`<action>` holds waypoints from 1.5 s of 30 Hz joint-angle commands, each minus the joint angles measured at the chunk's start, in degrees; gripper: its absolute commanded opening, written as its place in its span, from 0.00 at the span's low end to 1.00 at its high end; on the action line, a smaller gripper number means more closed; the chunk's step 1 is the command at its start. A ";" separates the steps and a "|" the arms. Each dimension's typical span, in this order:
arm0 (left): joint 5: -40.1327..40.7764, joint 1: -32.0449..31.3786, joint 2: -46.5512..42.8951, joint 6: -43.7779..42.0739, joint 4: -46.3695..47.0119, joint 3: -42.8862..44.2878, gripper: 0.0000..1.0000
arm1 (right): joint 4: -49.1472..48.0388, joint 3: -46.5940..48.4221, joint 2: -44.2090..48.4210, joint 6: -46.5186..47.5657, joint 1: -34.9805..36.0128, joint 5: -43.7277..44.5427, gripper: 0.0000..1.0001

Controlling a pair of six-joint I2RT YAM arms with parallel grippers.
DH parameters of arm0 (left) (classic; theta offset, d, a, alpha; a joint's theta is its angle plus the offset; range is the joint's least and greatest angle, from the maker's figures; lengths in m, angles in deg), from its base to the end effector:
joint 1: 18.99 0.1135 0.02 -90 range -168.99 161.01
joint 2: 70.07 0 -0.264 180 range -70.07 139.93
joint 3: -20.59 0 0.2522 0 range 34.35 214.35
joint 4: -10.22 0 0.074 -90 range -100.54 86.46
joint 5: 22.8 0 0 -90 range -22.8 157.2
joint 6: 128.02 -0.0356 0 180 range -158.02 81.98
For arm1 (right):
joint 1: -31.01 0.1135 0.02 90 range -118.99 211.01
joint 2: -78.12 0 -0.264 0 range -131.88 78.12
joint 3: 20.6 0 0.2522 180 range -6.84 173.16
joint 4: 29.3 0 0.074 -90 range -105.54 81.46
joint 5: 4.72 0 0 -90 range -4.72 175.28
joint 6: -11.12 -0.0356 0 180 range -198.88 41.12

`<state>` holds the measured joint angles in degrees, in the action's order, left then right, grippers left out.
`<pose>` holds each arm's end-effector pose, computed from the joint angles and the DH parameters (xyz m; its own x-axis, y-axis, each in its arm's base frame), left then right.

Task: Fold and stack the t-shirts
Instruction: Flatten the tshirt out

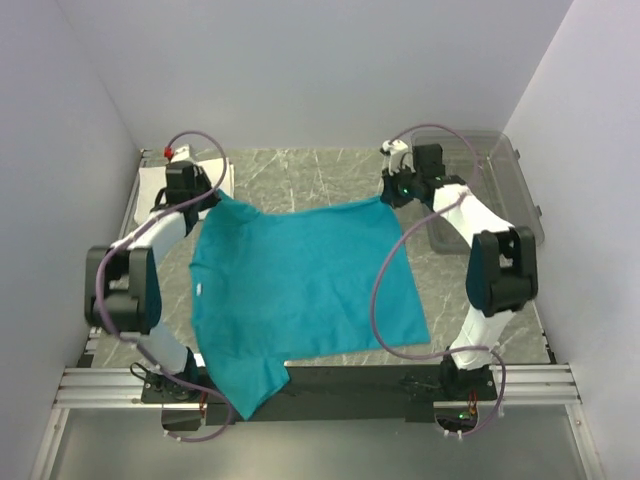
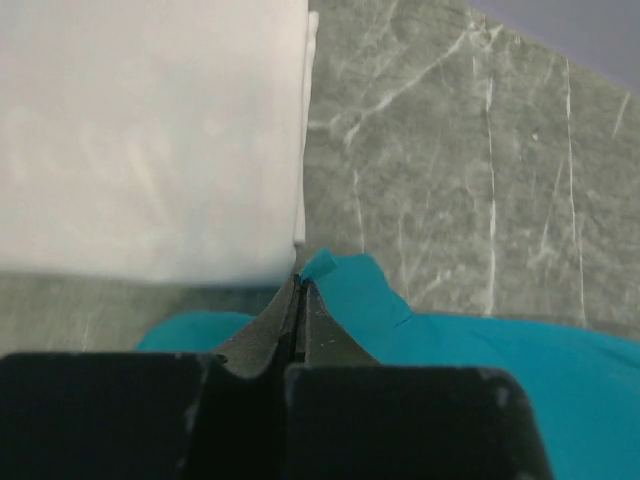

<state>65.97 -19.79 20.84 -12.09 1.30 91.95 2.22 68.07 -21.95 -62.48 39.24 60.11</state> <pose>0.3581 -0.0058 0.2408 -0.4430 -0.4310 -0.7861 -0.1789 0.9017 -0.3936 0.3850 0.0710 0.2513 -0.5229 -0.3338 -0.7843 -0.6103 0.7890 0.0711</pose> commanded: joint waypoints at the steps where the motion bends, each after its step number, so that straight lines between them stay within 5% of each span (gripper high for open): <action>1: -0.35 -0.08 5.74 -1.93 1.76 8.39 0.00 | -1.95 8.56 -4.24 2.58 0.91 6.18 0.00; 14: -2.98 0.36 14.12 -3.87 1.04 20.27 0.00 | 0.43 20.62 -13.75 -1.20 0.47 7.77 0.00; 45: -12.92 2.12 -4.34 -9.14 0.26 3.13 0.00 | 1.14 9.73 -4.00 1.97 -4.89 -14.38 0.00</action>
<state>55.11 -17.62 19.77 -18.97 1.60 96.50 4.23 78.50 -31.19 -61.17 34.87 48.74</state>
